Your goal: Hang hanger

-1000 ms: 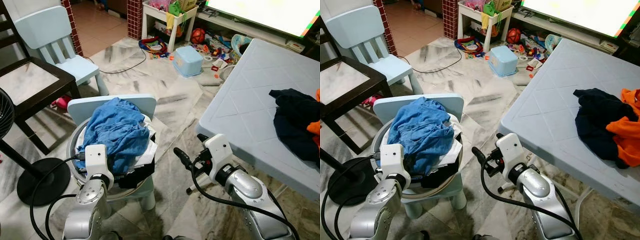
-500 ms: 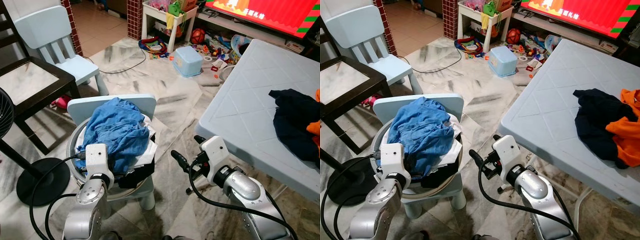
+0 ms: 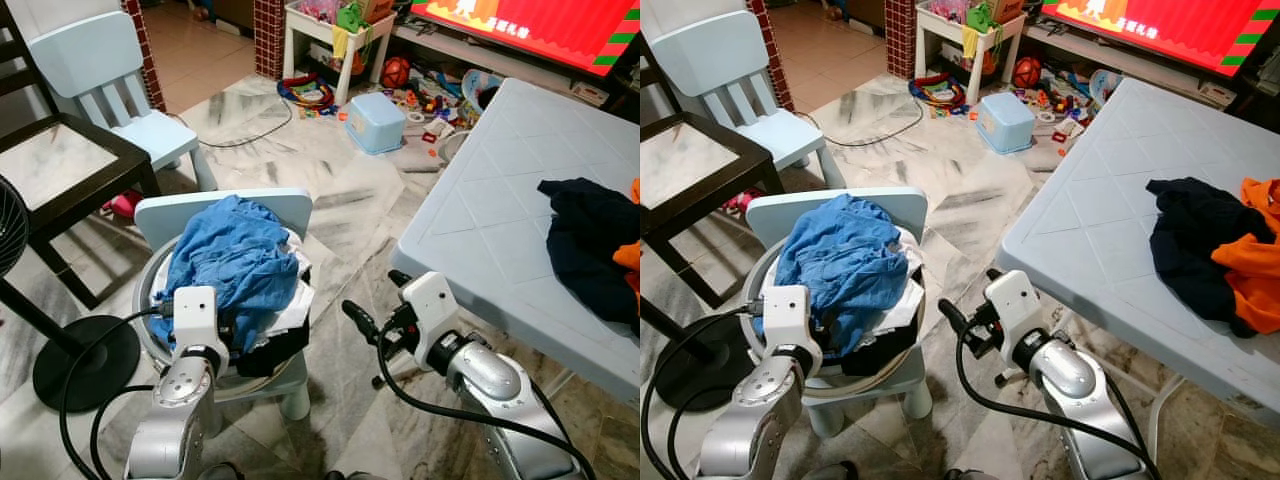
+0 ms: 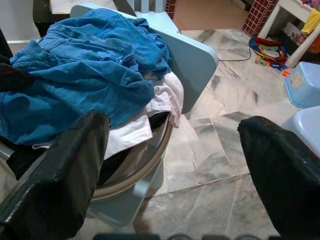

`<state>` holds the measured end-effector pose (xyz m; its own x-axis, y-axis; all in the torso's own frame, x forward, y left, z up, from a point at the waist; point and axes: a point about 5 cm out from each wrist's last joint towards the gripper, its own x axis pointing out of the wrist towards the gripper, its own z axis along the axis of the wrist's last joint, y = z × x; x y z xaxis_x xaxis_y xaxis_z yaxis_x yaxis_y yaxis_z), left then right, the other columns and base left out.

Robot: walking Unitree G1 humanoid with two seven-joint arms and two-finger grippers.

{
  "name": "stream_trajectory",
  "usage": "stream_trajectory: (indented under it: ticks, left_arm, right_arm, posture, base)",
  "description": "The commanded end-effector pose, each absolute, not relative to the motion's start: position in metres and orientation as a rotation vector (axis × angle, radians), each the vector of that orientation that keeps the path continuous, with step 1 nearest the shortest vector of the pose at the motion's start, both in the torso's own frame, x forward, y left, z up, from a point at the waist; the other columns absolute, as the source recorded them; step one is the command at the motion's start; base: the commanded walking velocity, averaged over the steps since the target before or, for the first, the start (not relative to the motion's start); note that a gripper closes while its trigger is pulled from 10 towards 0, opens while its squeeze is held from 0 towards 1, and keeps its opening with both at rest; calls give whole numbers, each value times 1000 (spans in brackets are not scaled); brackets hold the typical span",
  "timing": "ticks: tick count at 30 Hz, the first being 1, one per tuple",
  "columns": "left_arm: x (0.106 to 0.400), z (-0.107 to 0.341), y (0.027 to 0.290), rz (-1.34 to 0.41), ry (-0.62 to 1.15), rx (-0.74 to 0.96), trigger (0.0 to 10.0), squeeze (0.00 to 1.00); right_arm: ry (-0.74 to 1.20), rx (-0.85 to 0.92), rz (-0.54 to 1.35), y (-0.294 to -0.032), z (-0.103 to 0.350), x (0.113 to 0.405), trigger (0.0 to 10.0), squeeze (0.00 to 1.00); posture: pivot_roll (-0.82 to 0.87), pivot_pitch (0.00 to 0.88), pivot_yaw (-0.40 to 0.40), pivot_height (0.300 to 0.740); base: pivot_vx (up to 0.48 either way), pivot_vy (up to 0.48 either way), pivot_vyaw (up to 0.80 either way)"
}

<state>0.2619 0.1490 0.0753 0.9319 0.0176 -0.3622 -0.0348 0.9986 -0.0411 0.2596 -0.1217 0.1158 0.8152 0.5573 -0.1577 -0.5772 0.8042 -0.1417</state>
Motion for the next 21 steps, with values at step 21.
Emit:
stream_trajectory:
  ticks: [21]
  left_arm:
    - [284,71,143,-29,427,-15,10000,0]
  right_arm:
    - [111,-193,604,-122,114,259,10000,0]
  posture:
    - [14,125,-113,740]
  base:
    - [0,0,0]
